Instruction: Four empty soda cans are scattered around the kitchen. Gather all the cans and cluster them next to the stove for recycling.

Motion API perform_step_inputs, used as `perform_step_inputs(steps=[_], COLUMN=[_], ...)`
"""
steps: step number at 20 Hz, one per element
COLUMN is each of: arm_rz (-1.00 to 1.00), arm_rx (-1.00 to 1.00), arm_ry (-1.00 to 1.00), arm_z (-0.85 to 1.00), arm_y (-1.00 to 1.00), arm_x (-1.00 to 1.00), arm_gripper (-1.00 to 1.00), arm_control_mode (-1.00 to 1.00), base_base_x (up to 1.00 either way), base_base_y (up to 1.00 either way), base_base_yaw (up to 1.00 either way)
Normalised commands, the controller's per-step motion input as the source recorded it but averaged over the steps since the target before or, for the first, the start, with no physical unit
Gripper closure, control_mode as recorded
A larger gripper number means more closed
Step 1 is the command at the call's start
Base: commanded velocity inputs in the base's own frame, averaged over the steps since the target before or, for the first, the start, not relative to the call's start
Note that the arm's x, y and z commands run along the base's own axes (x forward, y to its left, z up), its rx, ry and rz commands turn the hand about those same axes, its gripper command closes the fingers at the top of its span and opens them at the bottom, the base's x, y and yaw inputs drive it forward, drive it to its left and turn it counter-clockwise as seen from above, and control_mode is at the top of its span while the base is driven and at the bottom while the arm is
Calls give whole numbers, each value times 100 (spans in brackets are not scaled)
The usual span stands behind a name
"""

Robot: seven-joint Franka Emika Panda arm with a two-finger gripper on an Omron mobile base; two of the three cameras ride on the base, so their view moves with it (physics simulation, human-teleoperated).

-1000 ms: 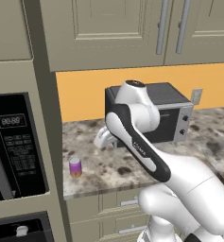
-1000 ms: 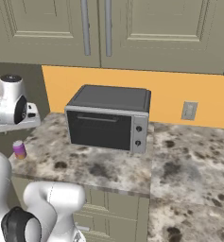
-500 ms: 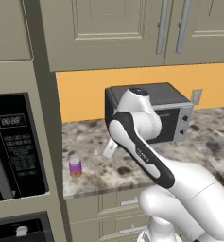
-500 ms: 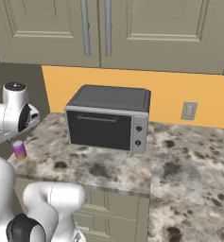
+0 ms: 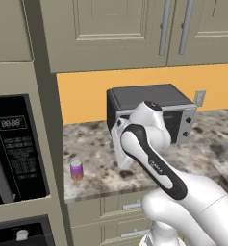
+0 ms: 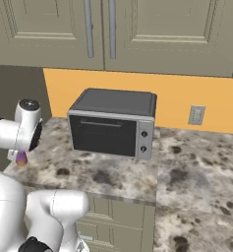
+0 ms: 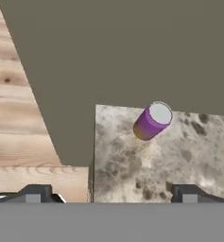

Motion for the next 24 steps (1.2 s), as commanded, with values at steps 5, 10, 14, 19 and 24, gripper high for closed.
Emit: perform_step_inputs(steps=[5,10,14,19,24], arm_rz=[33,6,0,0,0], arm_rx=[6,5,21,25,20], arm_ry=[-14,-4,3,7,4], arm_z=[-7,-1,-7,-6,-9], arm_y=[-5,-13,-12,1,8], arm_x=[6,0,0,0,1], arm_gripper=[-100,-100,-100,-100,-100], arm_control_mode=[-100,-100,-100,-100,-100], base_base_x=[0,0,0,0,0], base_base_y=[0,0,0,0,0], base_base_yaw=[0,0,0,0,0])
